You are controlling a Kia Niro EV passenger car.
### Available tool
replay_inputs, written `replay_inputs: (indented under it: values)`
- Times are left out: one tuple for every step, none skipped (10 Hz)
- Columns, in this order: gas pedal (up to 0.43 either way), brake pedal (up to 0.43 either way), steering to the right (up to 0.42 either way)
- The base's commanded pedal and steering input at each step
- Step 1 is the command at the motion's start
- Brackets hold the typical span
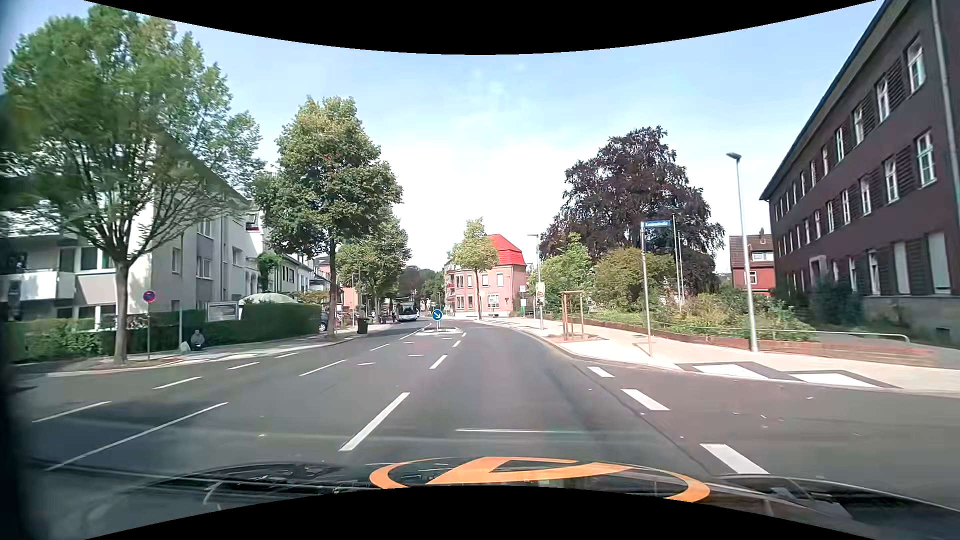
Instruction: Follow the waypoints while adhering to traffic rules and regulations
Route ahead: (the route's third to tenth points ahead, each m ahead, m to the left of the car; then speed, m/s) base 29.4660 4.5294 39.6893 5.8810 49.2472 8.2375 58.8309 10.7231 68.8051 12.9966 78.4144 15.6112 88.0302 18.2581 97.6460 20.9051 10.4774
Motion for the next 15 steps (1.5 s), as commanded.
replay_inputs:
  values:
    - [0.059, 0.0, -0.015]
    - [0.059, 0.0, -0.015]
    - [0.047, 0.0, -0.015]
    - [0.047, 0.0, -0.015]
    - [0.039, 0.0, -0.015]
    - [0.039, 0.0, -0.015]
    - [0.039, 0.0, -0.015]
    - [0.039, 0.0, -0.015]
    - [0.039, 0.0, -0.015]
    - [0.028, 0.0, -0.015]
    - [0.02, 0.0, -0.016]
    - [0.02, 0.0, -0.016]
    - [0.02, 0.0, -0.016]
    - [0.02, 0.0, -0.016]
    - [0.02, 0.0, -0.015]
